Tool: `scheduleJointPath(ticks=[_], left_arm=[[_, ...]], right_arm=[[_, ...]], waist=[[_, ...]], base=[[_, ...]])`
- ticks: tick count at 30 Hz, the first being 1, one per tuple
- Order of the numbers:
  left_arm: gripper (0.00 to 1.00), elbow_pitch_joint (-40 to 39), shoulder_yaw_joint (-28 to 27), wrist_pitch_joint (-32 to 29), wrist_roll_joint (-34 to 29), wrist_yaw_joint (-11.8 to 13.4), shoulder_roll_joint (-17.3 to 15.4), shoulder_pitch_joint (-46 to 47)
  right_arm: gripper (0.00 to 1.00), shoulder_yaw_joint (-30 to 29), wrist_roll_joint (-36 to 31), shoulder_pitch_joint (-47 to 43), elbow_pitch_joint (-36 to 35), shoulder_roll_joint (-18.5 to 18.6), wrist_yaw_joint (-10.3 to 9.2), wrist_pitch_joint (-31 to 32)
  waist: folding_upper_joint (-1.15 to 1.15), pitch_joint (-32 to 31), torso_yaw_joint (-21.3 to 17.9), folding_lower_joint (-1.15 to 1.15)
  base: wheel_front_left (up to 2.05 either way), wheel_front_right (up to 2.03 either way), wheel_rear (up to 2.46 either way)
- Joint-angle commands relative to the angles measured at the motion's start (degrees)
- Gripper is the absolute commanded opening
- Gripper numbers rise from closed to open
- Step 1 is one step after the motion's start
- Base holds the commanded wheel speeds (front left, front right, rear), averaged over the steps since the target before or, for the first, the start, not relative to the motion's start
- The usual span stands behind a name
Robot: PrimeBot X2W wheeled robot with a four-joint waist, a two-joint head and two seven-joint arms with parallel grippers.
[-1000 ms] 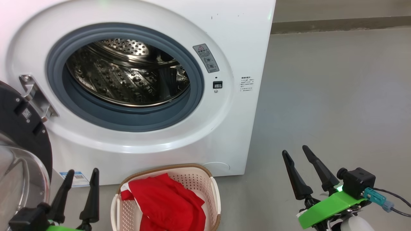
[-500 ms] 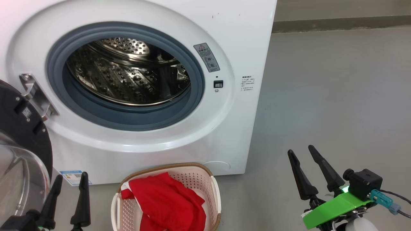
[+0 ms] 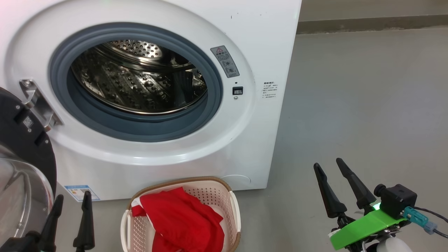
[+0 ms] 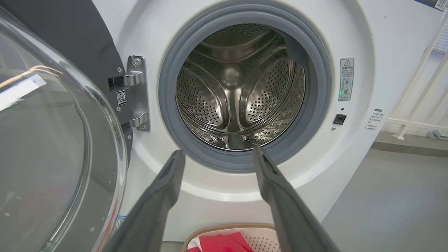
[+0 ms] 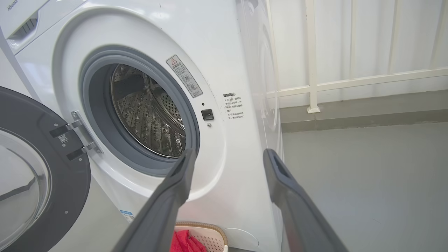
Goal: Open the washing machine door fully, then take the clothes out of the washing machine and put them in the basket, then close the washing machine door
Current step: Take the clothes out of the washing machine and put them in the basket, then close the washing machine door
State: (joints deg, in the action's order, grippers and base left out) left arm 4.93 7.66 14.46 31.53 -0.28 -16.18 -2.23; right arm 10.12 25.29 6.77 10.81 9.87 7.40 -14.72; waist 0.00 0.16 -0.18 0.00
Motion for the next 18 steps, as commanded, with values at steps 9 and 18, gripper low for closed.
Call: scheduleJointPath(ticks=[9,18], left_arm=[[1.00,-0.4,-2.9,0.5,-0.8,-1.0,-0.9,2.2],[1.00,0.0,-3.4,0.5,-1.2,-1.4,-0.4,2.4]], right_arm=[[1.00,0.8,-0.1,0.9,-1.5,0.2,0.09,-0.3],[1.00,0.8,0.0,1.0,-1.4,0.4,0.09,-0.3]], waist=[[0.00,0.2,0.1,0.00],[0.00,0.2,0.1,0.00]], base=[[0.00,0.00,0.00],[0.00,0.00,0.00]])
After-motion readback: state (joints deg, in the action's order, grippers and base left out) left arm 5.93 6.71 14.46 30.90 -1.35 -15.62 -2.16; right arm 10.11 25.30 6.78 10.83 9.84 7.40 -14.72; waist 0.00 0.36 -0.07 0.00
